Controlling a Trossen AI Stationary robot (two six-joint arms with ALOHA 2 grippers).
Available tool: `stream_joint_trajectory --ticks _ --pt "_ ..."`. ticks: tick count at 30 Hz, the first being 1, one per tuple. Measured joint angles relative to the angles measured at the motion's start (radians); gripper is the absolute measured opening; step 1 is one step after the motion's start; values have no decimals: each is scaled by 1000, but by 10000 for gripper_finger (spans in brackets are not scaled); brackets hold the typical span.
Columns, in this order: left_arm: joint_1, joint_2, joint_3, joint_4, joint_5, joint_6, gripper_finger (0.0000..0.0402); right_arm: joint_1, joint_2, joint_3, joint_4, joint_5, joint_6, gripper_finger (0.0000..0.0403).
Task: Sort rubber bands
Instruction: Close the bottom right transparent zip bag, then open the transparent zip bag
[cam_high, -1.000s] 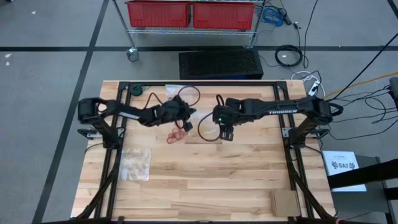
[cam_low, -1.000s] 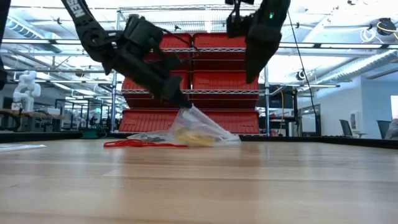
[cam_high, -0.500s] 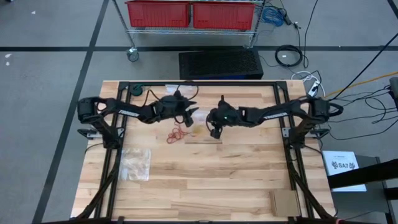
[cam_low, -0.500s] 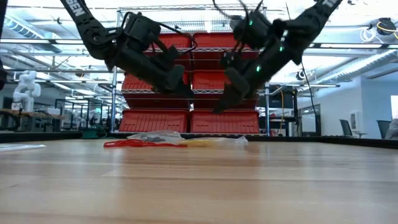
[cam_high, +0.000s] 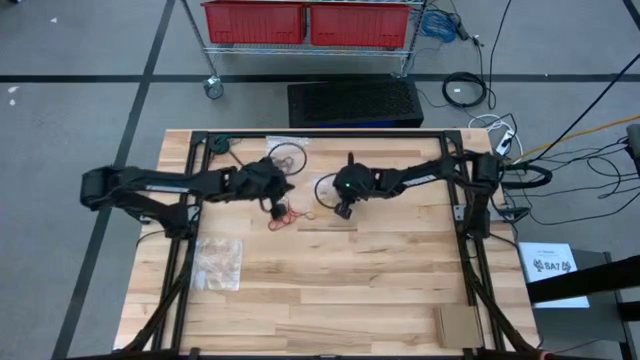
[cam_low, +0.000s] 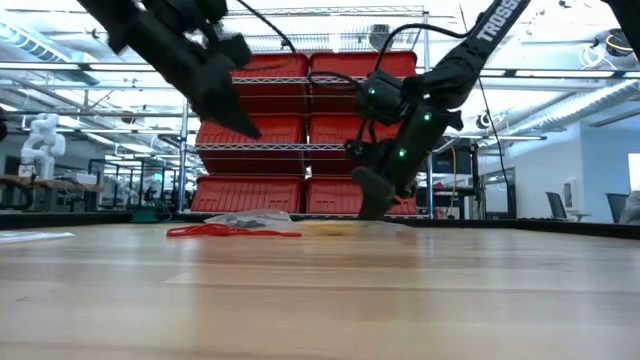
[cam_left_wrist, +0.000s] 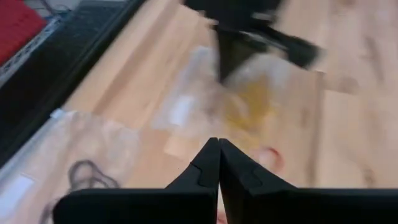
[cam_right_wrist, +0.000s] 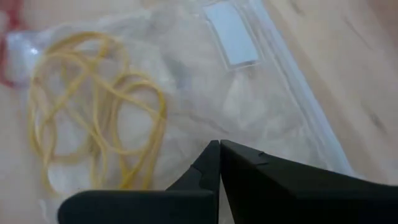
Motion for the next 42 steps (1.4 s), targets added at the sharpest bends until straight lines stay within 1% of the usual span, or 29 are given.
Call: stream_joint_trajectory --ticks 5,8,11,13,16,18,20,23,25,32,34,36,39,42 --pt "-105 -74 0 -153 -21 -78 4 -87 -26 56 -53 37 -36 0" --pt "-163 -74 0 -256 -49 -156 3 -146 -28 101 -104 40 -83 0" --pt "-221 -63 0 -380 -52 -260 3 -179 -37 161 -179 20 -134 0" --pt "-262 -56 0 -477 -34 -335 3 -175 -67 186 -233 16 -170 0" --pt "-331 -47 -1 -598 13 -447 2 -146 -146 191 -285 -4 -204 0" --pt "-382 -36 -1 -670 62 -515 2 -115 -205 191 -323 -31 -209 0" --pt "-436 -22 -1 -700 115 -566 2 -72 -255 191 -369 -35 -205 0" --pt "-518 4 -7 -705 198 -615 2 7 -301 191 -406 -36 -198 0" --pt "-572 17 -18 -705 251 -655 2 60 -307 191 -417 -36 -185 0" --pt "-764 75 -82 -714 360 -895 2 244 -266 190 -398 -26 -118 0" --pt "-819 100 -97 -688 383 -958 2 295 -250 190 -407 1 -89 0" --pt "-869 128 -111 -630 388 -1013 2 345 -236 190 -457 24 -48 0" --pt "-927 175 -119 -500 389 -1070 2 418 -218 188 -537 28 46 0" --pt "-950 220 -117 -348 343 -1089 2 506 -217 160 -530 31 145 0"
